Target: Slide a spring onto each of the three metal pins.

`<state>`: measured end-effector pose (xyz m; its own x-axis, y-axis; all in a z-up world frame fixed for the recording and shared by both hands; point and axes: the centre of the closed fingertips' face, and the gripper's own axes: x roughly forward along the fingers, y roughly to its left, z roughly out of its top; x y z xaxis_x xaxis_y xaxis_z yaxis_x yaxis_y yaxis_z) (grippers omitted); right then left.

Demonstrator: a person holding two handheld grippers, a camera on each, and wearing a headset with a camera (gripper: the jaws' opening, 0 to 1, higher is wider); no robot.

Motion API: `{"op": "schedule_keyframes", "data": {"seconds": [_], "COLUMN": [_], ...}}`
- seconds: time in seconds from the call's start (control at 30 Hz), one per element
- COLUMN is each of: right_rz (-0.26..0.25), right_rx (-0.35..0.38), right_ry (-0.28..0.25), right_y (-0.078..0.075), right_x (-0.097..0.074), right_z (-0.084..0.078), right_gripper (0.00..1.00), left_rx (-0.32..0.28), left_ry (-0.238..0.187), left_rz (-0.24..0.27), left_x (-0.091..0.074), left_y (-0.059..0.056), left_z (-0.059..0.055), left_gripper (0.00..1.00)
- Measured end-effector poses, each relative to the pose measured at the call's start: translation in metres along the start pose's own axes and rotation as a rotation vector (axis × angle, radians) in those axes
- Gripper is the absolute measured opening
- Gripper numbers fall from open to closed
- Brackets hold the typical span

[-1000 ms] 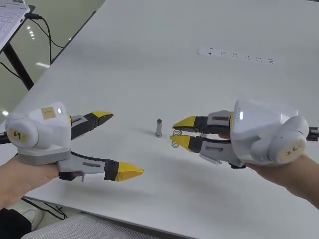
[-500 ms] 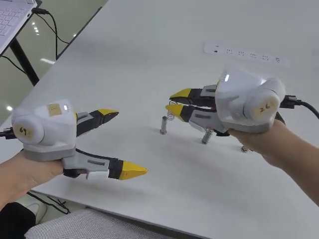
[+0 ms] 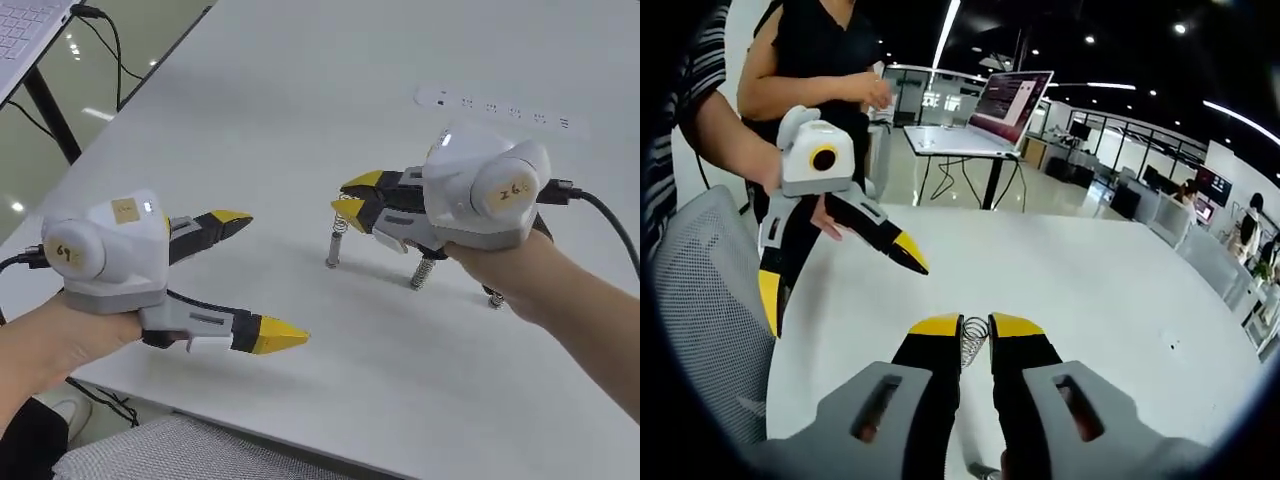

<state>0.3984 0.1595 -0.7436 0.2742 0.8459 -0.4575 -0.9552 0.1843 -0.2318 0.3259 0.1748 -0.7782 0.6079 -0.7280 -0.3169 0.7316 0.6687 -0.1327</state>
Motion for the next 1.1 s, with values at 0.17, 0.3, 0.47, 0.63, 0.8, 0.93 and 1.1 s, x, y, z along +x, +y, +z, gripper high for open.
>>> {"op": "schedule_keyframes", "data": {"seconds": [0.17, 0.3, 0.47, 0.63, 0.8, 0.93, 1.1], "right_rz": [0.007, 0.008, 0.013, 0.019, 0.042, 0.048, 0.068], "right_rx": [0.007, 0.009, 0.009, 0.009, 0.007, 0.011, -0.014], "right_ry": [0.025, 0.031, 0.039, 0.055, 0.101, 0.126, 0.178], "right_y": [0.003, 0.005, 0.007, 0.008, 0.011, 0.011, 0.018], "right_x": [0.005, 0.006, 0.008, 0.01, 0.016, 0.02, 0.027], "right_z": [-0.008, -0.009, -0.013, -0.02, -0.031, -0.038, -0.048], "right_gripper": [0.12, 0.12, 0.12, 0.12, 0.12, 0.12, 0.12], "left_rx": [-0.003, -0.005, -0.008, -0.01, -0.009, -0.008, -0.009], "left_ry": [-0.002, -0.005, -0.01, -0.008, -0.008, -0.008, -0.009], "left_rz": [0.002, 0.007, 0.012, 0.012, 0.014, 0.016, 0.019], "left_x": [-0.002, -0.004, -0.006, -0.006, -0.005, -0.005, -0.006], "left_y": [0.0, 0.001, 0.001, -0.002, -0.001, 0.0, 0.001], "left_z": [-0.001, 0.0, 0.0, -0.001, 0.0, 0.001, 0.0], "left_gripper": [0.97, 0.96, 0.96, 0.96, 0.96, 0.95, 0.95]}}
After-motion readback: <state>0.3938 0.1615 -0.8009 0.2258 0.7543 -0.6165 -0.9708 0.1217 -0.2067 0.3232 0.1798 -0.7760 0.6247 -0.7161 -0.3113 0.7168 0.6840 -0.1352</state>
